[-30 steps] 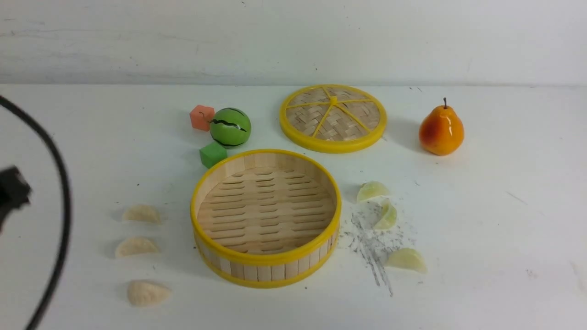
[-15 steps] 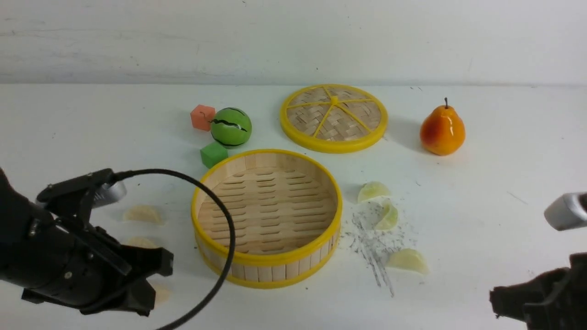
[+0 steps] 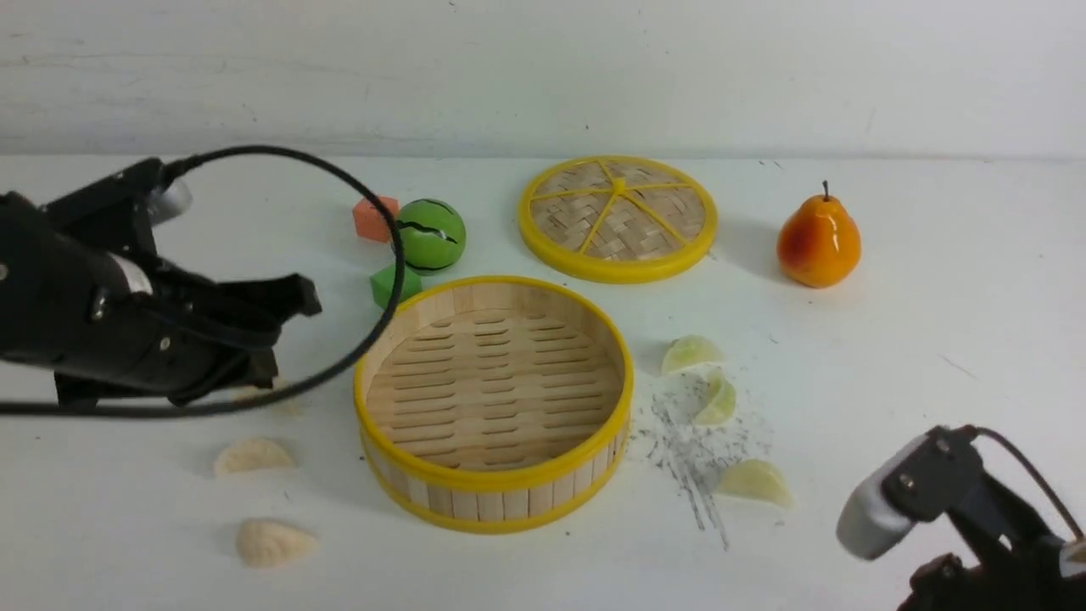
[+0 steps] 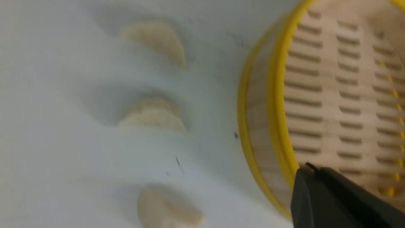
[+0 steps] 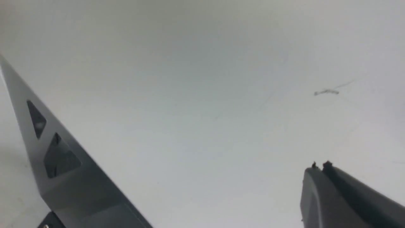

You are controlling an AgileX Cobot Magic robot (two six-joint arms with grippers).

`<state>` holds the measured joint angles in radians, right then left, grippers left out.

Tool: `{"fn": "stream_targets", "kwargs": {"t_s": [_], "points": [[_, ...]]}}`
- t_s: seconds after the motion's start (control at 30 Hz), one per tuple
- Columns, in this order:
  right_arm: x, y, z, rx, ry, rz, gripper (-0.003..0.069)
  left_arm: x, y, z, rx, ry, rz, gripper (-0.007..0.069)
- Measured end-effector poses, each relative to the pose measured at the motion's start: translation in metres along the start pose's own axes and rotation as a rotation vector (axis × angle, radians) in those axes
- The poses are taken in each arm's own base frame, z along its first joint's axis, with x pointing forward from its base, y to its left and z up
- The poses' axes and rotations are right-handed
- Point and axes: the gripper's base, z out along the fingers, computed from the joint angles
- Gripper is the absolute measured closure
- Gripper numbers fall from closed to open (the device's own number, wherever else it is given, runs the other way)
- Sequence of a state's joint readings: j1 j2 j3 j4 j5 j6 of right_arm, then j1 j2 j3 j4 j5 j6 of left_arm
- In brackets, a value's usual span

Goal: Put the dumplings into the steamer on the white table.
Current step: 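Reach for and grasp a dumpling on the table with the left gripper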

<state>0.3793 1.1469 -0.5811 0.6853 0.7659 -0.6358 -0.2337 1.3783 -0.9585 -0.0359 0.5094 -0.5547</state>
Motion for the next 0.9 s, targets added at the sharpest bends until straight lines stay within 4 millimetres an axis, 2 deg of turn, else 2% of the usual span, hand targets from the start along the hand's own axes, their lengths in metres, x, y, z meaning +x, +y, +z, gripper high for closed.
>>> {"fn": "stream_targets", "kwargs": {"t_s": [0.07, 0.13, 0.27, 0.47, 0.6, 0.7, 0.9], "points": [[0.002, 0.002, 0.002, 0.018, 0.023, -0.034, 0.0662, -0.016, 0.000, 0.021, -0.088, -0.029, -0.004, 0.0562], [0.002, 0.001, 0.002, 0.029, 0.025, -0.040, 0.0662, -0.020, 0.001, 0.028, -0.128, -0.033, -0.015, 0.0526], [0.000, -0.001, 0.002, 0.057, 0.008, -0.023, 0.0662, -0.033, 0.003, 0.065, -0.249, -0.029, -0.109, 0.0331], [-0.001, -0.001, 0.002, 0.058, -0.002, -0.010, 0.0662, -0.035, 0.006, 0.112, -0.311, -0.023, -0.237, 0.0112], [-0.001, -0.001, 0.002, 0.054, -0.005, -0.004, 0.0662, -0.033, 0.011, 0.138, -0.356, -0.027, -0.300, 0.0064], [-0.001, 0.000, 0.002, 0.042, -0.011, 0.011, 0.0660, -0.030, 0.015, 0.152, -0.379, -0.022, -0.334, 0.0061], [-0.003, 0.002, 0.002, 0.023, -0.025, 0.036, 0.0659, -0.026, 0.017, 0.163, -0.382, -0.014, -0.341, 0.0134]]}}
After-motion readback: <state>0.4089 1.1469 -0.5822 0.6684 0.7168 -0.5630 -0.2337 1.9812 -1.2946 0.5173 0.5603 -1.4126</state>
